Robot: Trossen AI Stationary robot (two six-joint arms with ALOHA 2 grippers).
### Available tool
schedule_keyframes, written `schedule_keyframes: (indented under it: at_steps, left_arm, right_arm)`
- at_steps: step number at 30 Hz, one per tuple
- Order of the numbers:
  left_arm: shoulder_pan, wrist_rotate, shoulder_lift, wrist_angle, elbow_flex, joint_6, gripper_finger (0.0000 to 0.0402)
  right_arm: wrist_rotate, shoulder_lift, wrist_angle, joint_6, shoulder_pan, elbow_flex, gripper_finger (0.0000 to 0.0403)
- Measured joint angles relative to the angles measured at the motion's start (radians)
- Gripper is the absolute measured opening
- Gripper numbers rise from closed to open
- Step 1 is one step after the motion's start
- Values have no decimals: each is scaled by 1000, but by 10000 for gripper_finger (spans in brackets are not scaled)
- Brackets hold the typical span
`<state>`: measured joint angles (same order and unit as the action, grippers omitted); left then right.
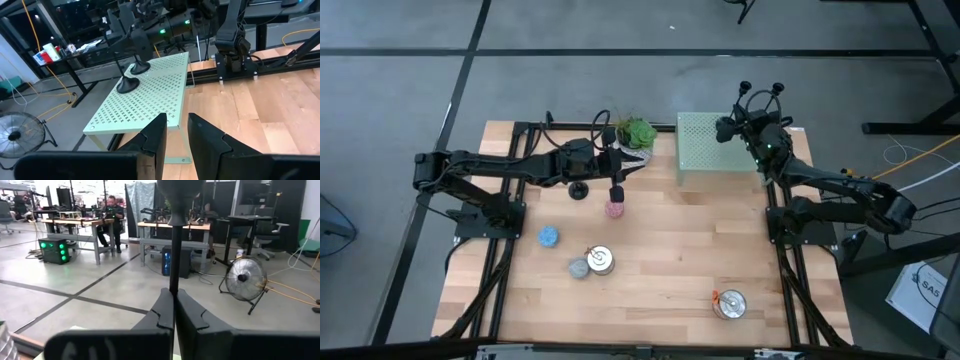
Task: Pick & Place candle stick holders
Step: Put the right black candle holder and aligned with other black candle holder on the shelf, then adjust the black candle holder on the shelf
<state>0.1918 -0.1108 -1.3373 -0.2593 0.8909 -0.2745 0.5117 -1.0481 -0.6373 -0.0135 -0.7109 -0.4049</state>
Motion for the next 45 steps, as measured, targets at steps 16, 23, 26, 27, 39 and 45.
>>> schedule_keyframes:
  at_steps: [16,23,26,27,39,45]
  left_arm:
    - [0,0,0,1,0,-1,73]
    - [0,0,0,2,0,-1,72]
    - [0,0,0,2,0,-1,73]
    - [0,0,0,4,0,-1,73]
    - [0,0,0,26,0,-9,72]
    - [0,0,0,26,0,-9,72]
  right_arm:
    - [-50,-3,-7,22,-30,0,15]
    - [-53,-5,12,67,-30,0,53]
    - [-54,-4,8,68,-30,0,75]
    - [-54,-4,9,67,-30,0,83]
    - [-45,83,129,4,21,0,191]
    - [-18,196,317,-79,82,-9,196]
